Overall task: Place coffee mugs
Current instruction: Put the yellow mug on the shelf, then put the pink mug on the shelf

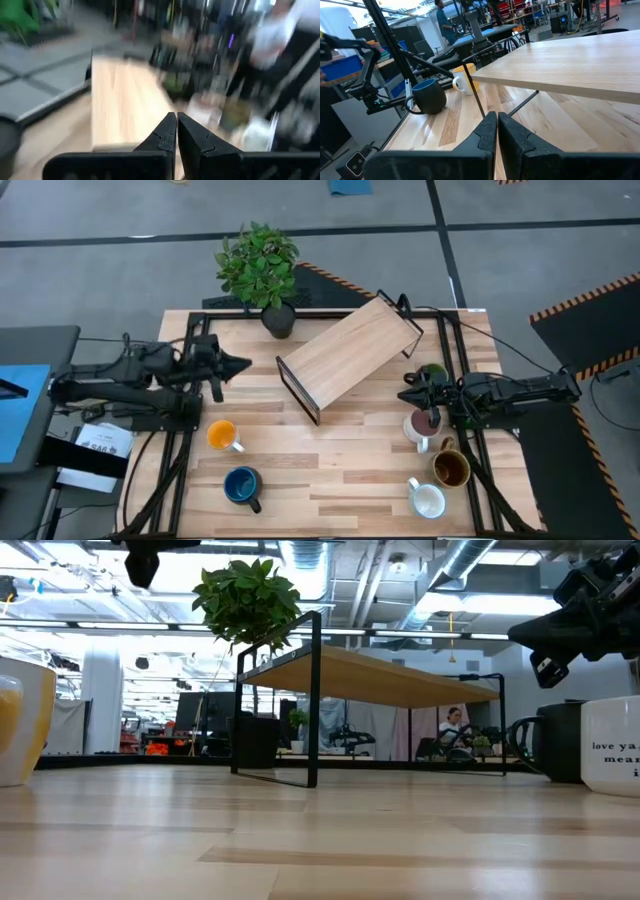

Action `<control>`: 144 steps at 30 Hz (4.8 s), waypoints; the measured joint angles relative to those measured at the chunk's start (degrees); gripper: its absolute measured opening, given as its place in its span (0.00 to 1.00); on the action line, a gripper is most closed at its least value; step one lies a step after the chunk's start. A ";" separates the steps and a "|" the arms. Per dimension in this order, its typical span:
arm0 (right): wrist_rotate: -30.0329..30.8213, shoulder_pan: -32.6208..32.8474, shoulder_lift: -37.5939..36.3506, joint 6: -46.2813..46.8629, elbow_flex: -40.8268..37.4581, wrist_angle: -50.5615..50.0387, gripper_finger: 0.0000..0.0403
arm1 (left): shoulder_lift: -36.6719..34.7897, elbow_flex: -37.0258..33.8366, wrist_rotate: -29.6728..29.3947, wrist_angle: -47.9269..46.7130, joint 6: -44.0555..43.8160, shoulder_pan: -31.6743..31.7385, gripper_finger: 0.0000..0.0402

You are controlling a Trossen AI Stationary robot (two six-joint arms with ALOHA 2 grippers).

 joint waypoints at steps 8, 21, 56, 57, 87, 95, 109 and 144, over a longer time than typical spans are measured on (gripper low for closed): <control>0.00 0.01 0.00 0.01 0.01 0.00 0.11 | 6.67 7.94 1.15 -4.93 0.49 0.00 0.00; 0.00 0.01 0.00 -0.01 0.00 0.00 0.11 | 16.49 15.57 18.69 -41.89 8.16 -6.91 0.36; -0.01 0.00 0.00 0.01 0.00 0.00 0.11 | 35.29 2.06 5.94 -48.10 -0.18 -22.69 0.42; 0.00 0.01 0.00 0.00 0.00 0.00 0.11 | 35.29 2.18 5.75 -47.98 0.11 -22.67 0.37; 0.00 0.00 0.02 0.00 0.01 0.00 0.11 | 69.75 89.32 4.03 -71.02 32.55 15.43 0.00; 0.00 0.01 0.01 0.00 0.01 0.00 0.11 | 80.93 93.33 5.75 -75.40 33.69 17.90 0.00; -0.01 -0.01 0.02 0.00 0.00 0.00 0.11 | 83.09 93.29 7.32 -76.09 32.65 17.99 0.00; 0.00 0.00 0.00 0.00 -0.01 0.00 0.11 | 82.91 94.45 7.03 -73.84 31.32 17.99 0.43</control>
